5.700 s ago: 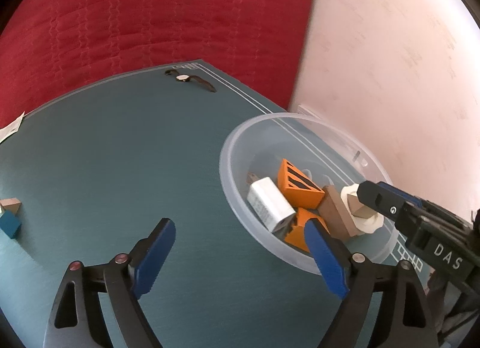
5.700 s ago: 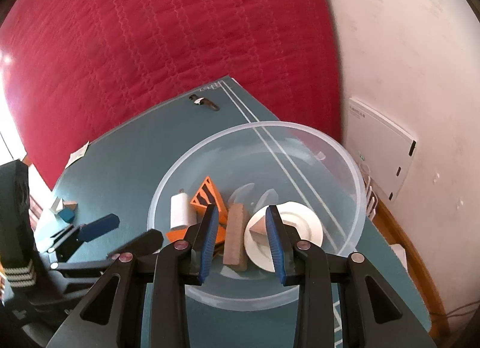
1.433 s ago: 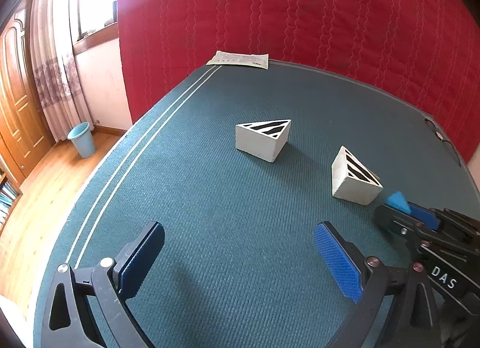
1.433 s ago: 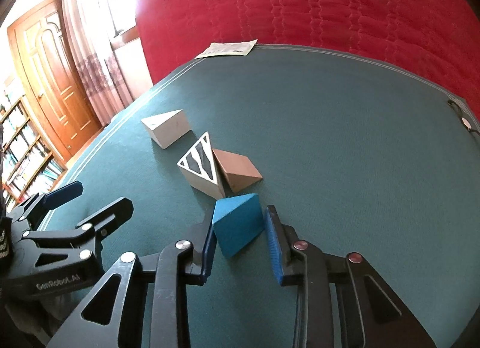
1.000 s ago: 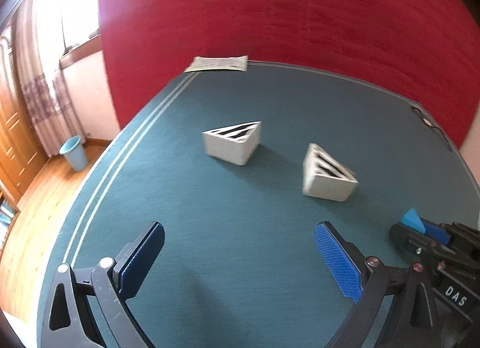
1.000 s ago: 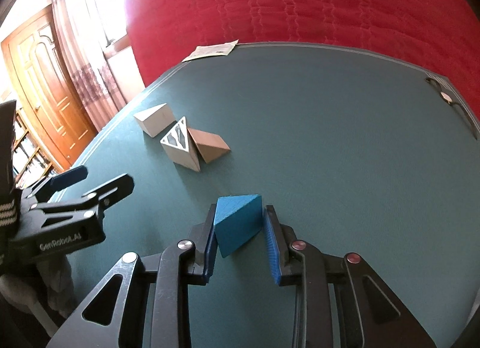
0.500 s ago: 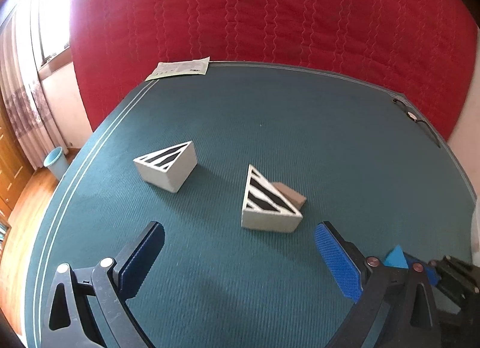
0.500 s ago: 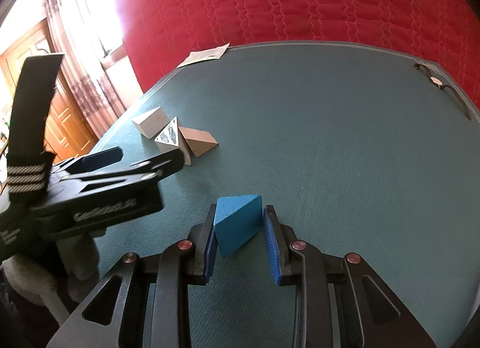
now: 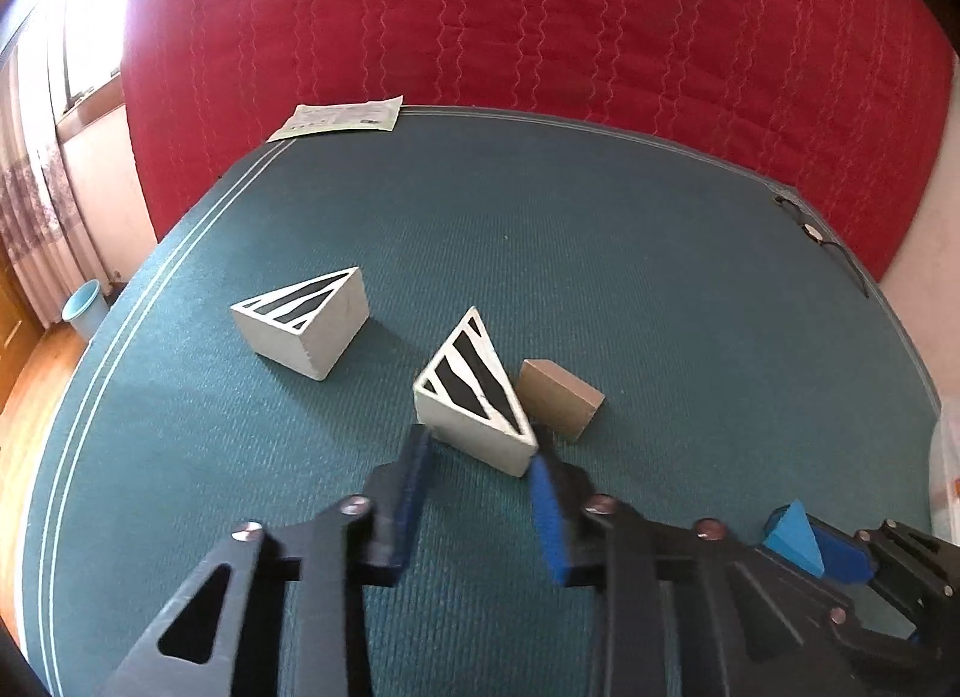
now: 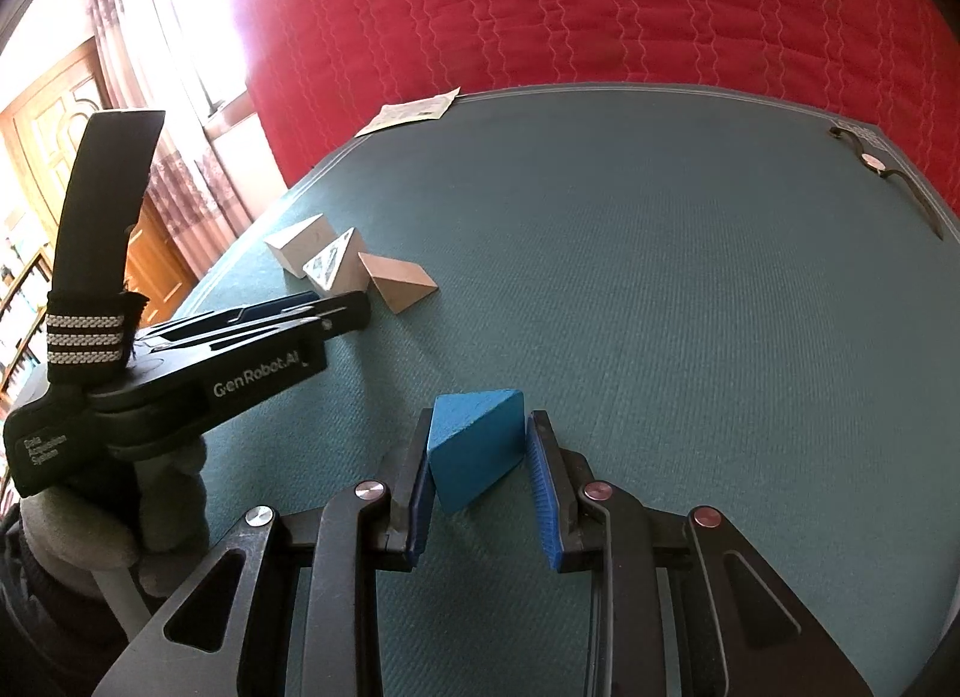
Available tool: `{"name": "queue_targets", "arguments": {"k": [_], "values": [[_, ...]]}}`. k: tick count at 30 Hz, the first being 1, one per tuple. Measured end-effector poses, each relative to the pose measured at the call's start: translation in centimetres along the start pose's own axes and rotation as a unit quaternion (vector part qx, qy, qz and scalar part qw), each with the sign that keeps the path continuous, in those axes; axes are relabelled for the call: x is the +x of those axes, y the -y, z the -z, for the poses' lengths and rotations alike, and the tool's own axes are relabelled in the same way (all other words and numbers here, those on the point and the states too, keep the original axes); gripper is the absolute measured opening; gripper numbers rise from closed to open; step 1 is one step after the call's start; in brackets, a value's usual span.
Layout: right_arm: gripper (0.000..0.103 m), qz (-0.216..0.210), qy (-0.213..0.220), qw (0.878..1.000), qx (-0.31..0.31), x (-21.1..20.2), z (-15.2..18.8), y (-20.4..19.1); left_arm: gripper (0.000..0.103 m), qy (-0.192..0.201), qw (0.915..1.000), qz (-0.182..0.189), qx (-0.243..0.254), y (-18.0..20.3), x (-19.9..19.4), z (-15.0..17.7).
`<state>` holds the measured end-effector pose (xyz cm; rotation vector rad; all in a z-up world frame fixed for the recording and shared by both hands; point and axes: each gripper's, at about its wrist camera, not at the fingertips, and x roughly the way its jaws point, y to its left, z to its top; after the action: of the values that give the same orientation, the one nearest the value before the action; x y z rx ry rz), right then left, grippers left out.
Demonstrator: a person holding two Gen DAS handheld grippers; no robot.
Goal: Organize rigid objects
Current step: 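Grasp the white black-striped triangular block with the left gripper while the right holds the blue block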
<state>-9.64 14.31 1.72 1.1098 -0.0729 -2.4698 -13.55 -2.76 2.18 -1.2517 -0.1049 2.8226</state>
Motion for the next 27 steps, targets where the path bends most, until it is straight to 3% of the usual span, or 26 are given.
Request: {"name": "queue_targets", "arguments": {"k": [3, 10, 15, 20, 25, 27], "values": [[0.029, 0.0, 0.0, 1.0, 0.0, 0.0, 0.0, 0.0, 0.02, 0.001, 1.0, 0.008, -0.002, -0.2, -0.2, 0.2], [0.03, 0.0, 0.0, 1.0, 0.0, -0.1, 0.0, 0.1, 0.02, 0.007, 0.9998, 0.011, -0.013, -0.7, -0.6, 0.3], [0.03, 0.0, 0.0, 1.0, 0.0, -0.1, 0.0, 0.1, 0.041, 0.009, 0.9997, 0.012, -0.02, -0.9, -0.5, -0.1], [0.03, 0.0, 0.0, 1.0, 0.0, -0.1, 0.0, 0.1, 0.043, 0.016, 0.9998, 0.01, -0.008, -0.5, -0.2, -1.0], [0.03, -0.001, 0.0, 1.0, 0.0, -0.1, 0.1, 0.1, 0.042, 0.009, 0.9999, 0.009, -0.008, -0.8, 0.8, -1.5], [0.03, -0.001, 0.0, 1.0, 0.0, -0.1, 0.1, 0.1, 0.033, 0.007, 0.9998, 0.015, -0.011, -1.0, 1.0, -1.5]]}}
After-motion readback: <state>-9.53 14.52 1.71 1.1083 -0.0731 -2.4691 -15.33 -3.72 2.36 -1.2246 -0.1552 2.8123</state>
